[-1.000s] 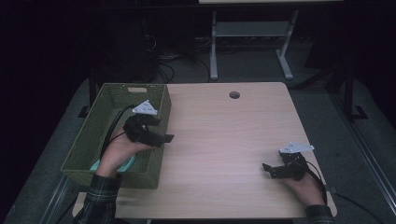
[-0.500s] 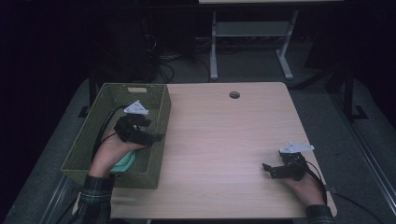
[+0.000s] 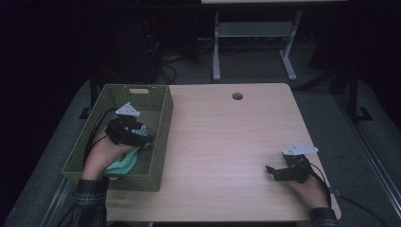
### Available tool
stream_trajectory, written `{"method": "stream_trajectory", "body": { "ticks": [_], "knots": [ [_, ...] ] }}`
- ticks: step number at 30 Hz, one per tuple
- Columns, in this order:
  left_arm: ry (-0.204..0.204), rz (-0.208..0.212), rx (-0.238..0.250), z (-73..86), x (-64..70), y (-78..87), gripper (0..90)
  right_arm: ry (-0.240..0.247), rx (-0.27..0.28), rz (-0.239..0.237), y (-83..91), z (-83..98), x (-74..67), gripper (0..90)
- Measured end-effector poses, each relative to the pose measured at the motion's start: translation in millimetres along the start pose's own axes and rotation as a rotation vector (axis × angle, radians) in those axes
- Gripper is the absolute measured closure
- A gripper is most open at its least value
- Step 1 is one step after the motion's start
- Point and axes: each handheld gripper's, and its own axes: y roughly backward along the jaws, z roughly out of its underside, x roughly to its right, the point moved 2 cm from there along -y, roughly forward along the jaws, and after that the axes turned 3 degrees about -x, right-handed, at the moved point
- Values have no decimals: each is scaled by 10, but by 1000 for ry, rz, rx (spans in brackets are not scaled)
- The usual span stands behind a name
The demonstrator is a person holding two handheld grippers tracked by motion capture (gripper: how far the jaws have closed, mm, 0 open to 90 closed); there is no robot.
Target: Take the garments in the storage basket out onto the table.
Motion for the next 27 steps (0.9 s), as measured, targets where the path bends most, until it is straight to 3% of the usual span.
{"method": "stream_trajectory", "body": {
  "ticks": [14,27],
  "knots": [
    [46,-52,-31,157,-187,68,306,-1,0,0,0,0,-1,99],
    [82,-78,-86,301,-342,-12,325,0,0,0,0,0,0,98]
  ]
}}
